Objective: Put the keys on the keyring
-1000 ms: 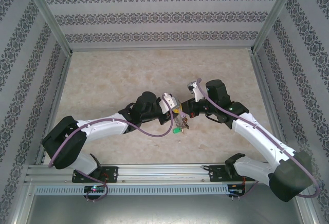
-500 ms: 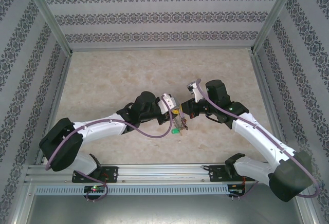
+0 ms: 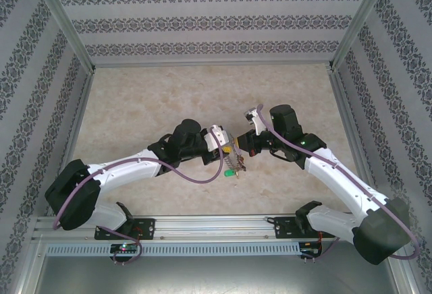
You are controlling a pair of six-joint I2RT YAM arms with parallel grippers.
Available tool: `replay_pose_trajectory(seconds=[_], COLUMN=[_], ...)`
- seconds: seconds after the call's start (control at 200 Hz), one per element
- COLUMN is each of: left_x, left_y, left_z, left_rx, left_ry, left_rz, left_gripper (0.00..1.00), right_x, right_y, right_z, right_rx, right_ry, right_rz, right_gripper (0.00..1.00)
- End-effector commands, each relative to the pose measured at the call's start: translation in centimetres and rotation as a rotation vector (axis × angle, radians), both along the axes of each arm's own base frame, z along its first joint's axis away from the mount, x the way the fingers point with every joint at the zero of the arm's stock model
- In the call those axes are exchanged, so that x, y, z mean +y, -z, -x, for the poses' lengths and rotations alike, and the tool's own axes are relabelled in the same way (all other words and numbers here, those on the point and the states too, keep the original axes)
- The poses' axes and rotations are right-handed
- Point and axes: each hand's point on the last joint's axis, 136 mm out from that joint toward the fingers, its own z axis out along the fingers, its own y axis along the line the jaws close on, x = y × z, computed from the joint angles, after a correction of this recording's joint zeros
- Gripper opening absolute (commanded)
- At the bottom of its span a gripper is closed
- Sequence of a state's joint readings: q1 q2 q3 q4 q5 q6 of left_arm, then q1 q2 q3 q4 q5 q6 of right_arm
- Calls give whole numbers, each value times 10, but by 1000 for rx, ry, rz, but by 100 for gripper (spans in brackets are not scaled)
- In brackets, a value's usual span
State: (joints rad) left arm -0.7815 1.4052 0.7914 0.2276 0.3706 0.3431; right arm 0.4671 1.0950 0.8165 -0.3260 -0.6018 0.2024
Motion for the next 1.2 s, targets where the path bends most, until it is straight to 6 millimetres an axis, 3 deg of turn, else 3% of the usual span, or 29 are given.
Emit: replay_pose_trajectory(seconds=[0.0,0.819,1.064,1.134,1.199], left_x=[-3,-13,-10,-9,-8], left_y=[-13,-16,-11,-9,-7], left_z=[-2,-8,-7,-7,-6], left_rx=[-28,-41,-31,-26,-23], left_ry=[32,55,48,45,45], left_rz=[12,12,-6,-10,-13], left_gripper=[33,21,10,12,22], right_x=[9,15,11,11,11], right_y=[-27,-29,-28,-29,-29], right_z=[-1,-1,-3,-2,-2], right_rx=[-70,-59,-68,-73,-70], right_ry=[-48,-68,-43,-42,-45], right_rz=[-53,-69,-56,-59,-61], right_gripper=[0,0,0,0,0])
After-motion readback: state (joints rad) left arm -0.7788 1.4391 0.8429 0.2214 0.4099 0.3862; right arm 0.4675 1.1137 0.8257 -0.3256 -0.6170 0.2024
